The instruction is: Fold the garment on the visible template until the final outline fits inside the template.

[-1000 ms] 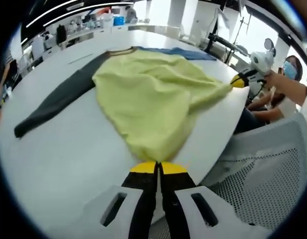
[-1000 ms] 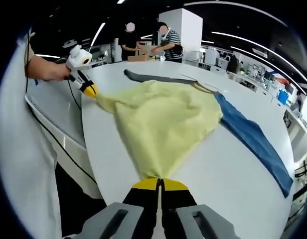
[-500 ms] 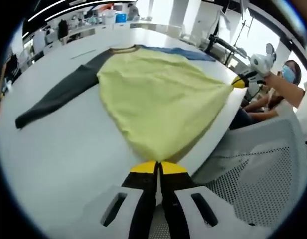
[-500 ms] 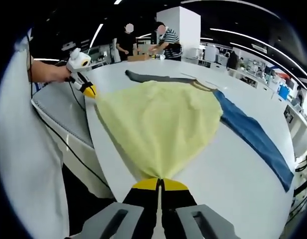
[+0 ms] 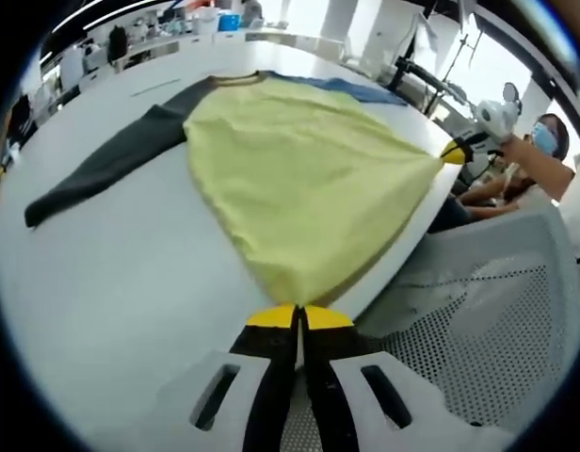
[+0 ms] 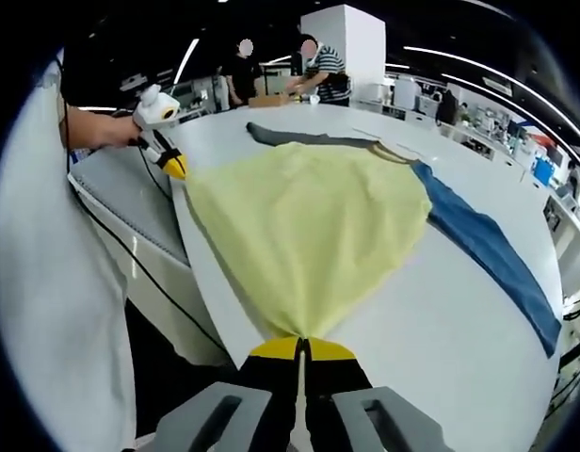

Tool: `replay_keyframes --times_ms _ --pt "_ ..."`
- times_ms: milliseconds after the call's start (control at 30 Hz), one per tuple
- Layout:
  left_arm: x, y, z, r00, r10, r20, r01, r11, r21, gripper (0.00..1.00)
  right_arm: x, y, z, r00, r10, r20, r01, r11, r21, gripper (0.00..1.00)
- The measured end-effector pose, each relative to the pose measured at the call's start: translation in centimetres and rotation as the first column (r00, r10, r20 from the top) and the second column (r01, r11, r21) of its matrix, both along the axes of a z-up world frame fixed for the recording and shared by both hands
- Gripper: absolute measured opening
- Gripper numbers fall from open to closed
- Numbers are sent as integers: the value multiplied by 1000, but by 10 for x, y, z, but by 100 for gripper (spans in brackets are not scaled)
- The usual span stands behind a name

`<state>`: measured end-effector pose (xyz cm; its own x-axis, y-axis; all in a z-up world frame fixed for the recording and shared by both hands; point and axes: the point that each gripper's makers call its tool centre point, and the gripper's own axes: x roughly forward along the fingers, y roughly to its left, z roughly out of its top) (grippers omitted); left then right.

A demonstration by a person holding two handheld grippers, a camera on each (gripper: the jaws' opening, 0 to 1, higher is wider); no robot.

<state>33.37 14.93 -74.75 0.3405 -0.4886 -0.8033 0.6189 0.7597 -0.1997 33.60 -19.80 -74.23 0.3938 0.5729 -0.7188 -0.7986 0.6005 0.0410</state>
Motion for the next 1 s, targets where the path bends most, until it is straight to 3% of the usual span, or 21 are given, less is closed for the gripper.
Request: replay_keyframes --times_ms 333,1000 --pt "-2 3 12 1000 -22 18 21 1000 23 0 0 -3 5 1000 -7 9 7 1000 9 0" --pt "-23 8 -2 999 -30 -20 31 998 52 0 -17 7 -6 1000 4 -17 -5 1000 -7 0"
